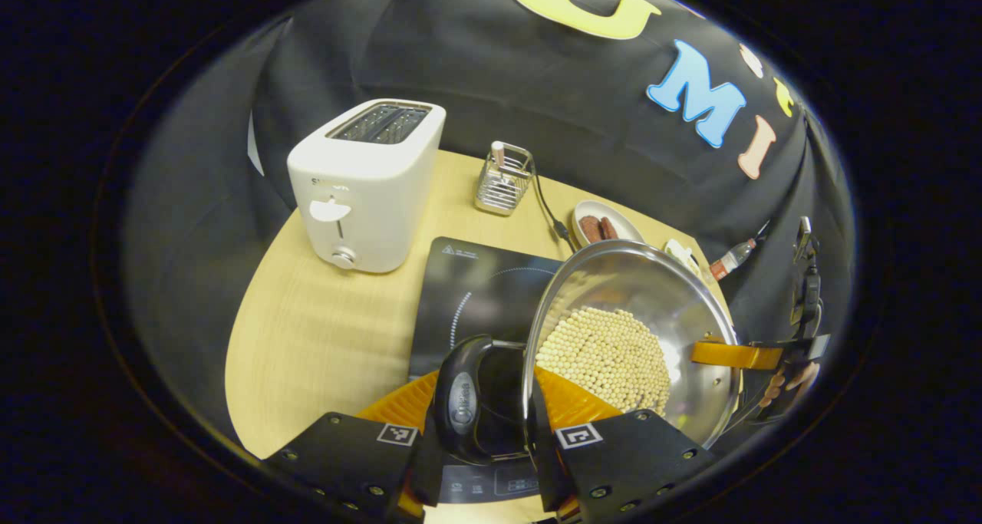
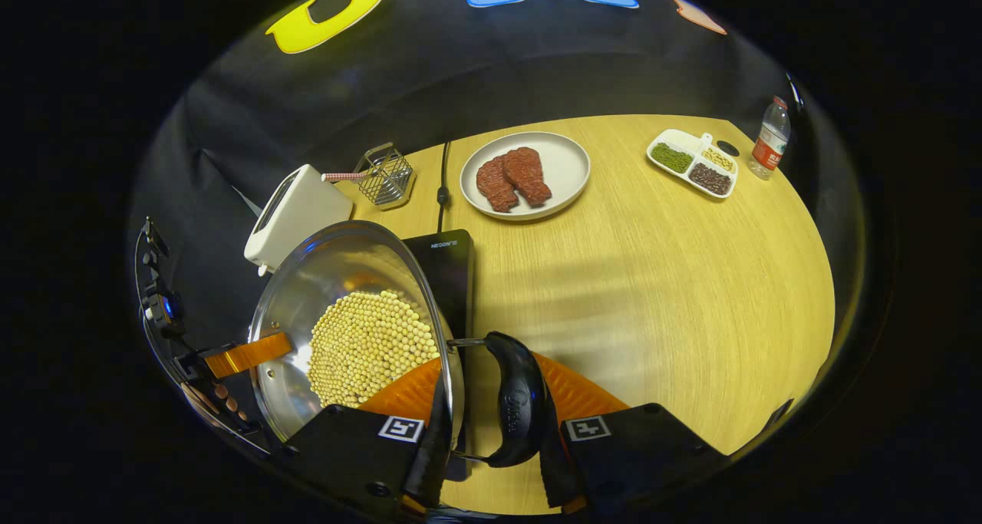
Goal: First push the handle of the pot to place it horizontally, then grasp the pot with both hands and set it on the induction cooktop.
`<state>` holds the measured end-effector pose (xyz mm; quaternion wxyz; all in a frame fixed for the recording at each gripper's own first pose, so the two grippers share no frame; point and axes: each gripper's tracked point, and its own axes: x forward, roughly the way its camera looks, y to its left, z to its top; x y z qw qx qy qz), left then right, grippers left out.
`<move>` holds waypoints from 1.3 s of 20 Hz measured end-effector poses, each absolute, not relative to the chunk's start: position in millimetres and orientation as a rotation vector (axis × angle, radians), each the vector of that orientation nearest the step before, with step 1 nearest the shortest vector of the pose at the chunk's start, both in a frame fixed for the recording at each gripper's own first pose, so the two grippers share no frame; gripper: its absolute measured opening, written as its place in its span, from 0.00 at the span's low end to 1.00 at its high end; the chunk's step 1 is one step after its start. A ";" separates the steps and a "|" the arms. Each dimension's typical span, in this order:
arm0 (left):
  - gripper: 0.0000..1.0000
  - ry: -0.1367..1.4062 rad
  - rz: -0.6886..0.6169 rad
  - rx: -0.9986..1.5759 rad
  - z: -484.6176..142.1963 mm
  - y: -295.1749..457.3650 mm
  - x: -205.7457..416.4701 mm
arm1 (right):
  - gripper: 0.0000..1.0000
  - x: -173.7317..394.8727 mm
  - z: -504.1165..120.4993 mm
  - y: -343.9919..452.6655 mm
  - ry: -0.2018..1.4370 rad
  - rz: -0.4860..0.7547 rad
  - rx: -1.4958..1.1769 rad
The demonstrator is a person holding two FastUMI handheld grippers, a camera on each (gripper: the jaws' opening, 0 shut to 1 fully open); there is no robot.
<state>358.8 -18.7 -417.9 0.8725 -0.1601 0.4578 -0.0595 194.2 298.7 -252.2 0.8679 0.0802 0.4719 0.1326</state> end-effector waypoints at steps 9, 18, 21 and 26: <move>0.50 0.951 -0.118 -0.341 -445.5 7.2 395.4 | 0.49 232.1 -271.5 327.5 0.978 0.285 0.169; 0.50 0.939 -0.128 -0.316 -451.3 16.0 412.4 | 0.49 244.0 -281.0 336.3 0.986 0.288 0.185; 0.50 0.929 -0.128 -0.302 -449.2 19.1 414.8 | 0.53 242.2 -291.9 339.2 1.011 0.293 0.191; 0.47 0.928 -0.125 -0.315 -448.0 19.9 414.6 | 0.51 242.3 -291.5 340.8 1.006 0.299 0.215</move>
